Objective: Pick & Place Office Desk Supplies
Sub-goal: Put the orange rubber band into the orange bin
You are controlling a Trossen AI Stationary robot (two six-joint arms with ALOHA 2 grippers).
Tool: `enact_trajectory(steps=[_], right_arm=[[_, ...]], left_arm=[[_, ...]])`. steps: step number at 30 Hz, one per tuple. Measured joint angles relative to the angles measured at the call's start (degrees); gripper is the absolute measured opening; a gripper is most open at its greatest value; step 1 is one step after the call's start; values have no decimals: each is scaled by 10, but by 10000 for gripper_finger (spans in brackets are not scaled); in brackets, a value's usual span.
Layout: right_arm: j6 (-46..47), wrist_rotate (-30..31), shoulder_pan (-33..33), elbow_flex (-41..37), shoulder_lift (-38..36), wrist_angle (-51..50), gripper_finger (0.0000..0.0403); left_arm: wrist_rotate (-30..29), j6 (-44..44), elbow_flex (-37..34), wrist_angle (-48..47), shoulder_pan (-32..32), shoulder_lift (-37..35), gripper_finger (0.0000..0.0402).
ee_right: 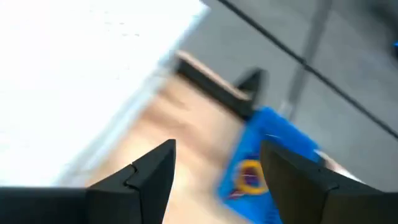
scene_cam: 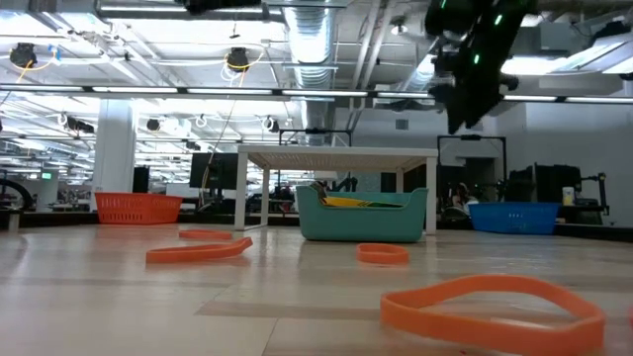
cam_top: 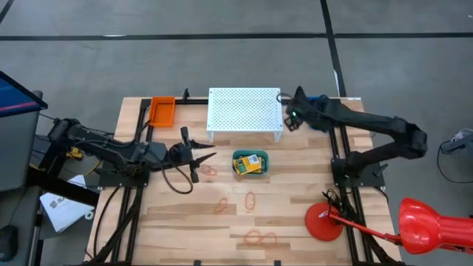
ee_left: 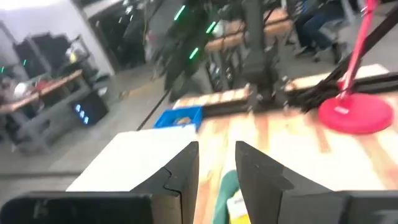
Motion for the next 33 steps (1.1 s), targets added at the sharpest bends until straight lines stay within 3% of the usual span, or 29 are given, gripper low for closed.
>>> enact_trajectory(steps=[5,9,17,26,33], right_arm=[[55,-19,131,0,-36,1,228],[103,1,234,0,-33,1,228],[150,50,361,0,4,-2,228],[194,81,431,0,32,-17,223],[214,81,463,0,31,-26,207]], left_arm=[[-4,-84,36,-145,27,1,99],[-1,-167,41,-266,47,15,99],[84,-300,41,-479,41,81,97],[133,-283,36,-401,27,235,86],[168,-255,36,-326,46,292,86]])
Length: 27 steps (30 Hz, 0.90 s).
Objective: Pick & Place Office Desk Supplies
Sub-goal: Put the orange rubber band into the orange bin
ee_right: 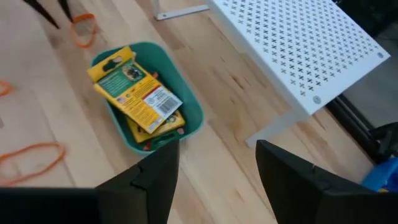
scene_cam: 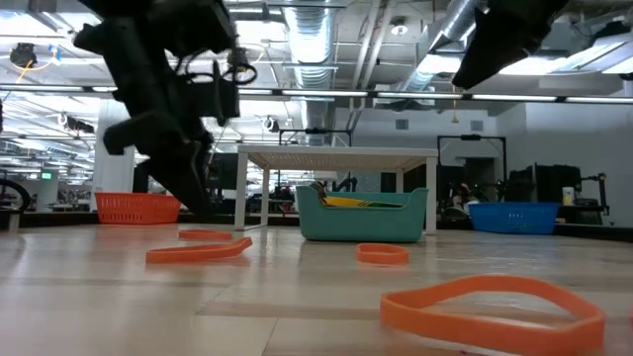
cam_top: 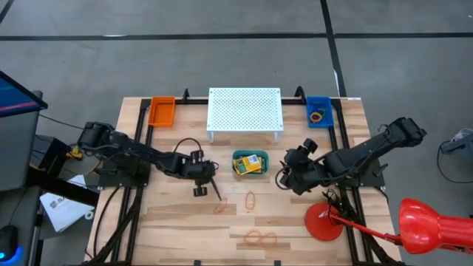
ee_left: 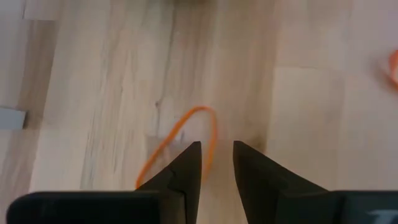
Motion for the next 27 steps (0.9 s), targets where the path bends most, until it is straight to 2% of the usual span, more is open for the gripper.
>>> enact_trajectory(steps=[5,8,12,17,27], right_arm=[[2,0,19,0,0,7,196],[5,0,28,0,0,8,191],[7,0,43,0,0,11,185],[8,1,62,0,0,19,180],[13,4,84,0,0,30,178]], left_arm=[[13,13,0,25,12,9,86],[41,13,0,33,24,9,86],[37,13,-4,44,32,9,86],[58,9,-40,92,45,9,86],[64,-15,-92,167,48,9,77]])
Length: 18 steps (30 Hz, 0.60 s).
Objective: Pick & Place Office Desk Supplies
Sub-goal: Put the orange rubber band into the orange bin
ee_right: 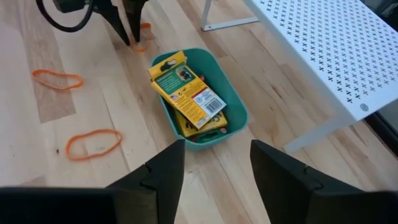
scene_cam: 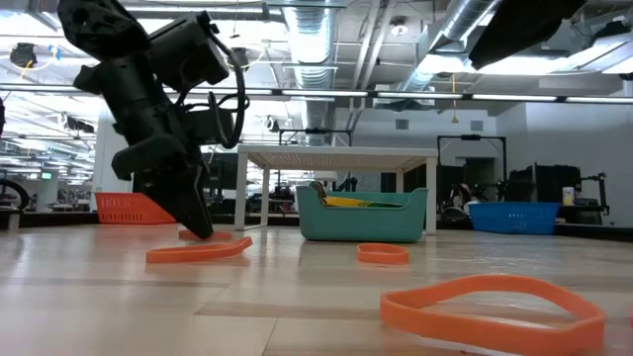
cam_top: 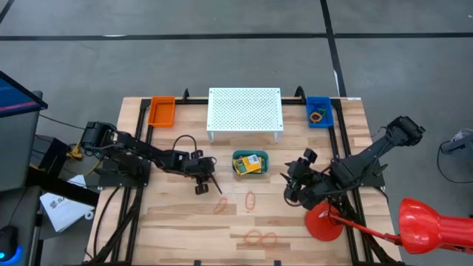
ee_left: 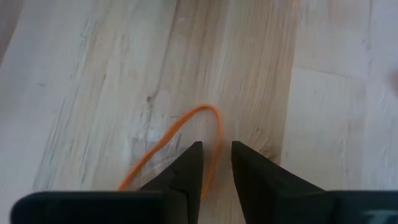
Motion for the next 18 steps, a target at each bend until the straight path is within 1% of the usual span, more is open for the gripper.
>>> enact_trajectory(steps=[3,7,13,15,18], right_arm=[[0,12,8,0,0,0,176],[0,25,20,0,0,1,175],[2,27,39,0,0,1,175],[3,27,46,0,0,1,175],[10,28,57,-10,0,8,175]], left_arm=[[-1,-6,-11,21,4,2,52],[3,-11,-29,60,18,10,8],[-4,-6,-40,130,18,6,1],[-7,-6,-37,157,18,-11,1],[-10,-8,-37,165,15,-52,1]])
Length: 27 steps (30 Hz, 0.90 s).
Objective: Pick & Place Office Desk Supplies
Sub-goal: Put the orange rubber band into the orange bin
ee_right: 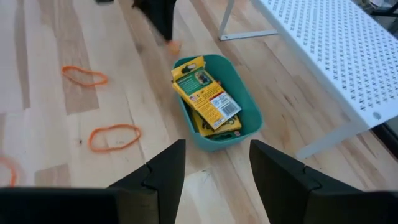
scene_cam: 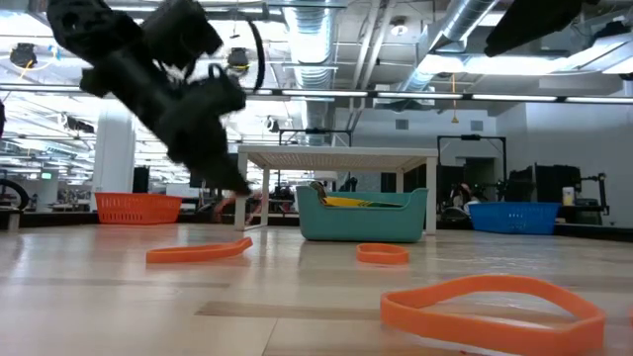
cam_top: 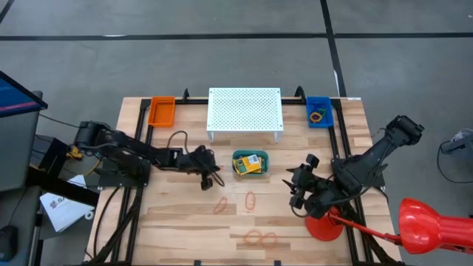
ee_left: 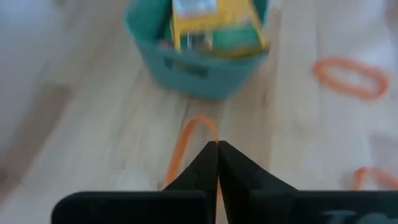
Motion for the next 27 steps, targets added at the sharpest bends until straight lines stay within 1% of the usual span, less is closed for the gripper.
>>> enact_trajectory(steps=[1,3,5,6,9,11,13,15,18,22,24,27], right_arm=[[4,0,2,-8,0,0,175],[14,0,6,-23,0,1,175],[21,1,9,-34,0,2,175],[22,1,9,-39,0,5,175],[21,3,9,-47,-2,7,175],[19,15,9,-49,-4,7,175],[13,29,9,-49,-4,4,175],[7,43,9,-49,-9,6,175],[1,53,8,-49,-8,8,175],[1,59,8,-49,-9,9,175],[2,59,9,-49,-9,9,175],[1,59,9,-49,-9,9,175]], left_arm=[[-17,-5,-1,-3,-3,-16,1],[-79,-18,0,-27,-9,-60,0],[-151,-30,1,-75,-11,-106,0],[-184,-41,1,-114,-7,-132,0],[-269,-85,0,-214,20,-201,0],[-298,-102,0,-260,55,-239,0],[-298,-90,0,-272,108,-265,0],[-275,-63,7,-276,175,-279,0],[-240,-22,27,-279,283,-278,0],[-175,2,52,-278,409,-252,0],[-135,7,56,-271,458,-235,0],[-101,14,57,-251,515,-200,0]])
